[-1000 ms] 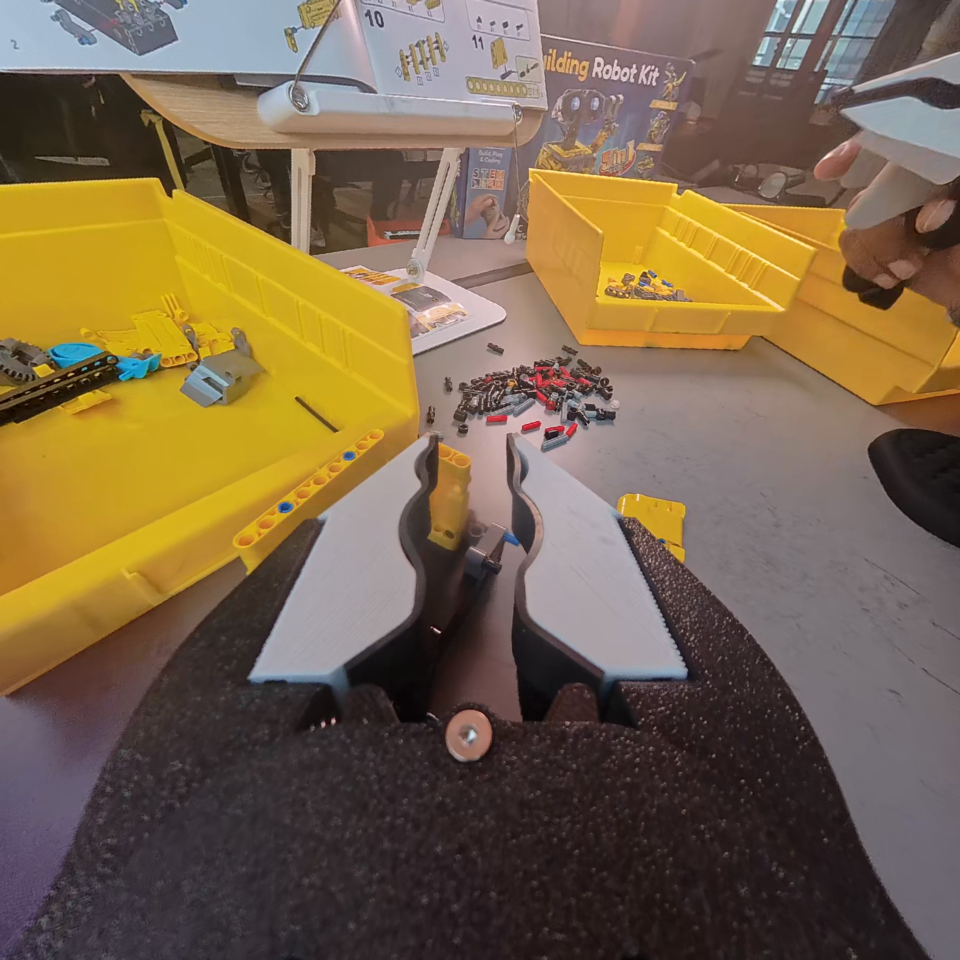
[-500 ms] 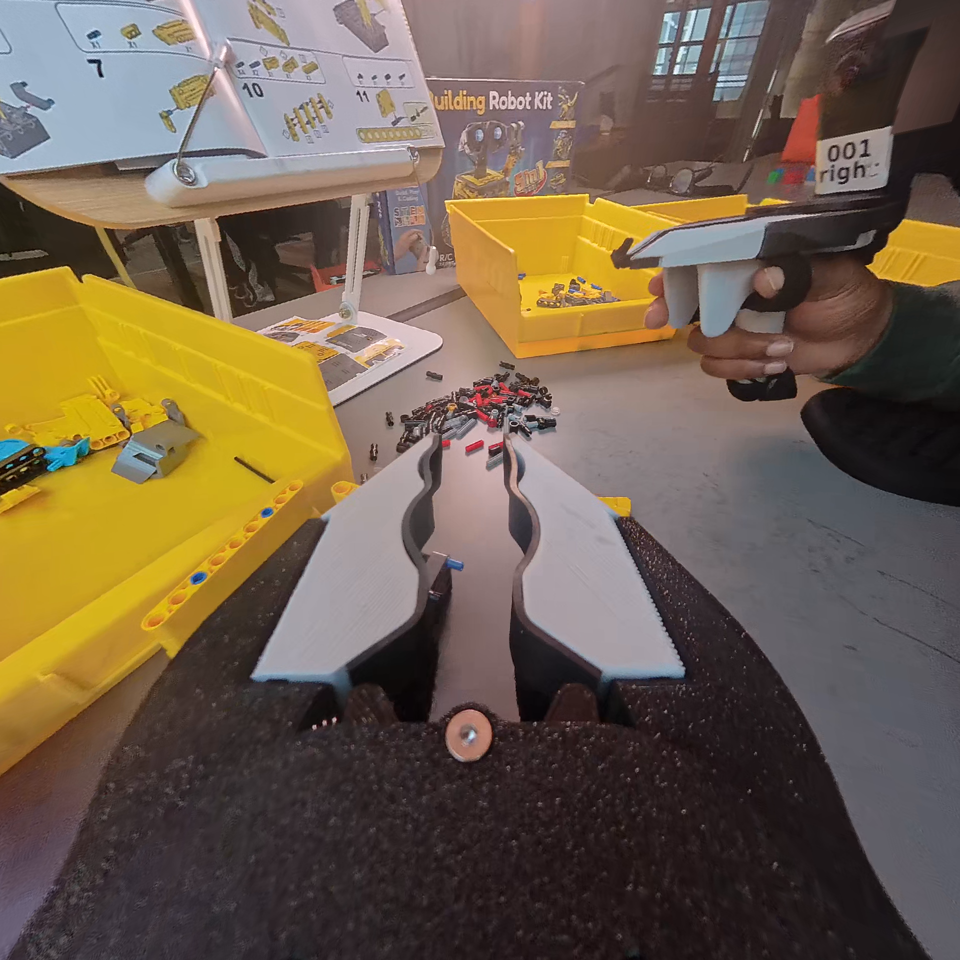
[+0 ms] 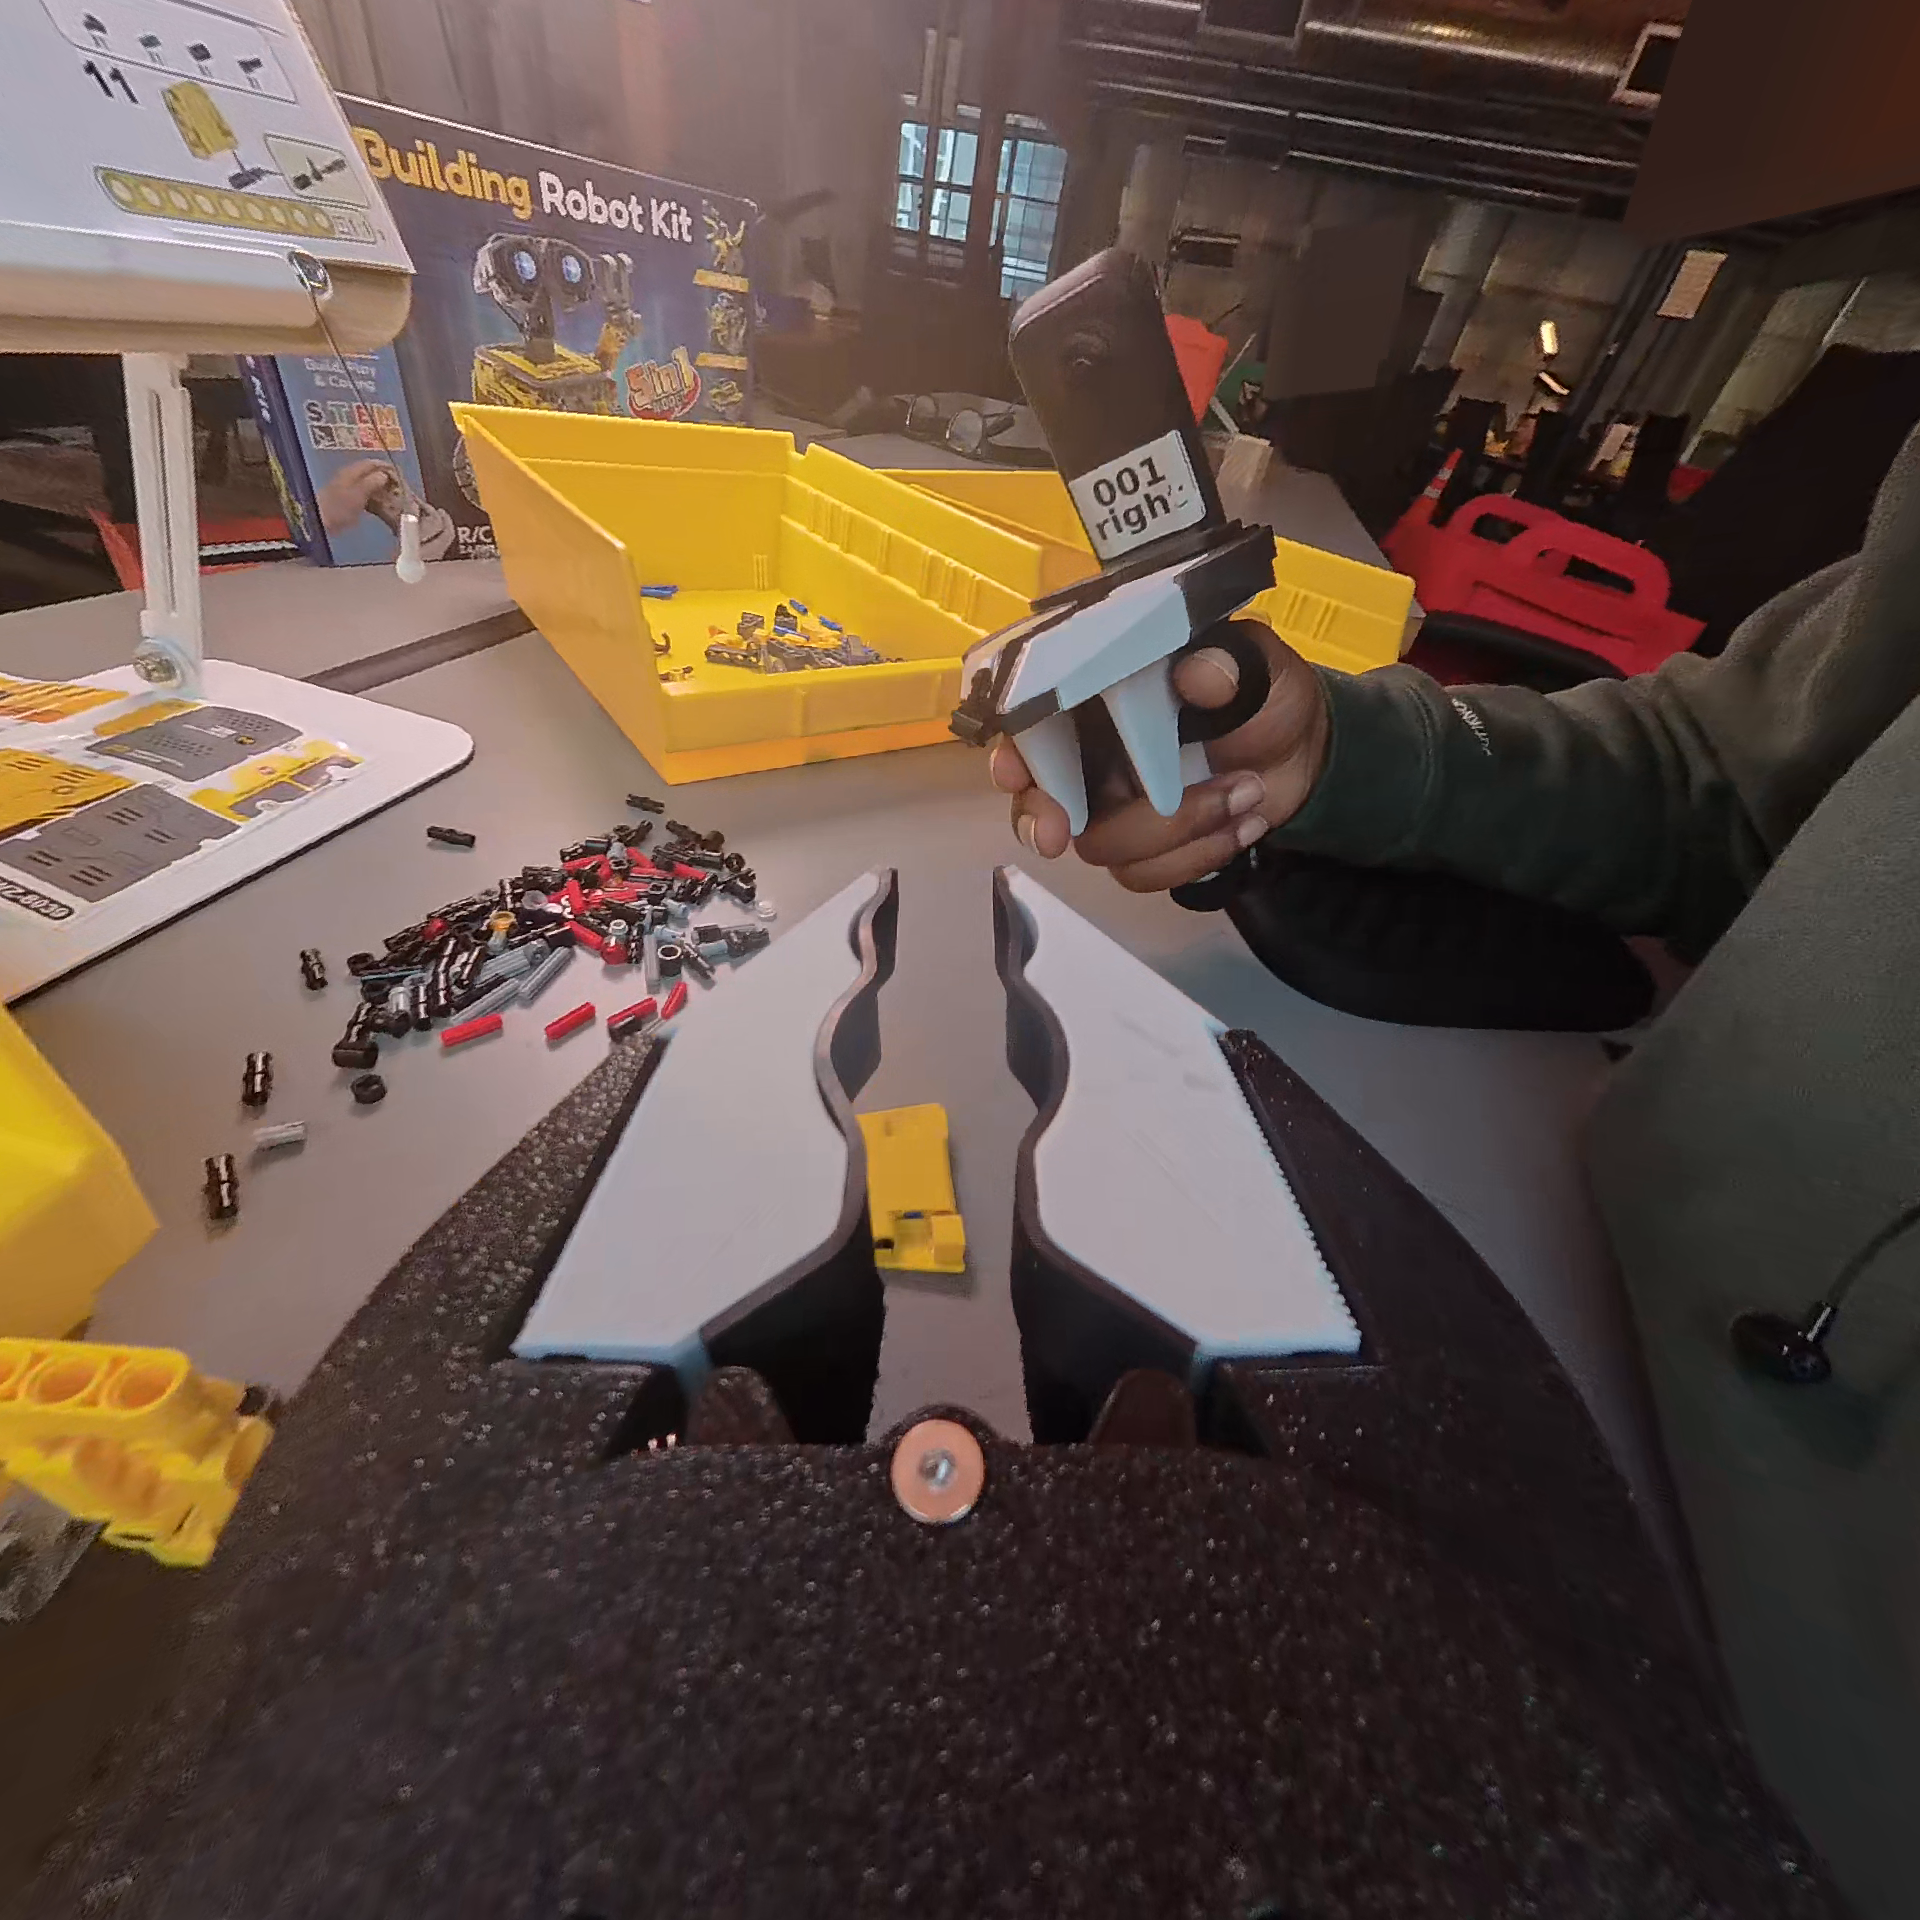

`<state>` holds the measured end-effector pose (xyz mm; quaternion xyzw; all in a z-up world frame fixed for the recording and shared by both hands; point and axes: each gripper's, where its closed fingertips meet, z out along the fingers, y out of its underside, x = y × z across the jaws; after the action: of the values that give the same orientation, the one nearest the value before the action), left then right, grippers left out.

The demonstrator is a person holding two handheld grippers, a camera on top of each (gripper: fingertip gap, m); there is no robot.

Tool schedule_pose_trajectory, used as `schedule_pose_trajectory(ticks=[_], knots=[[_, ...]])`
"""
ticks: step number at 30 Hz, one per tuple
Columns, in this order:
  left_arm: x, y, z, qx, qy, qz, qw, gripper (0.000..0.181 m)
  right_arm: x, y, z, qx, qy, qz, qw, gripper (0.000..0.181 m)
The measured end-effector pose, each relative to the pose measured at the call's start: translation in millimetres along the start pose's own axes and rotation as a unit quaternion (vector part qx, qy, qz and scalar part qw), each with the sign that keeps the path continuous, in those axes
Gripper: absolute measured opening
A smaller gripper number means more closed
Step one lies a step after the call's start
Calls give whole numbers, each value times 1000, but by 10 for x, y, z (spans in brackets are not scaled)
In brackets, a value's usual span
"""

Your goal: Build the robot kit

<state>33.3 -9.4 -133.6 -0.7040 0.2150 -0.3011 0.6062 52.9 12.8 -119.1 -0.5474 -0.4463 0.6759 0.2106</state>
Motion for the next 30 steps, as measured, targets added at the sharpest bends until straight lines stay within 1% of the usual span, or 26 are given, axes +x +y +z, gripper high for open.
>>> schedule_pose_trajectory(ticks=[6, 11, 16, 19, 21, 22, 23, 24, 25, 26, 28, 29, 30], knots=[[29, -80, 123, 21, 21, -30, 999, 20, -20, 41, 18, -4, -13, 18, 1000, 3], [58, -96, 176, 26, 30, -37, 999, 21, -44, 58, 42, 0, -34, 48, 998, 3], [51, -90, 174, 27, 28, -45, 998, 20, -63, -31, 8, 31, -68, 114, 991, 3], [29, -87, 161, 27, 22, -45, 998, 20, -33, -77, -19, 42, -69, 128, 988, 3], [0, -81, 143, 26, 14, -48, 998, 20, -5, -137, -62, 46, -54, 121, 990, 3], [-25, -76, 127, 25, 7, -48, 999, 20, 23, -188, -109, 46, -34, 108, 993, 3], [-61, -70, 102, 24, -5, -46, 999, 20, 79, -245, -179, 37, 7, 82, 996, 3], [-111, -61, 71, 22, -22, -43, 999, 20, 165, -317, -293, 21, 72, 38, 996, 4], [-174, -50, 33, 19, -42, -40, 998, 20, 248, -431, -467, 4, 150, -27, 988, 4], [-243, -37, -8, 15, -64, -37, 997, 20, 313, -581, -695, -13, 232, -97, 968, 4], [-377, -17, -96, 8, -106, -36, 994, 21, 353, -921, -1217, -43, 373, -211, 903, 3], [-434, -12, -137, 6, -122, -36, 992, 21, 343, -1069, -1453, -61, 419, -250, 871, 3], [-486, -6, -175, 3, -136, -35, 990, 22, 354, -1184, -1658, -84, 450, -272, 847, 4]])
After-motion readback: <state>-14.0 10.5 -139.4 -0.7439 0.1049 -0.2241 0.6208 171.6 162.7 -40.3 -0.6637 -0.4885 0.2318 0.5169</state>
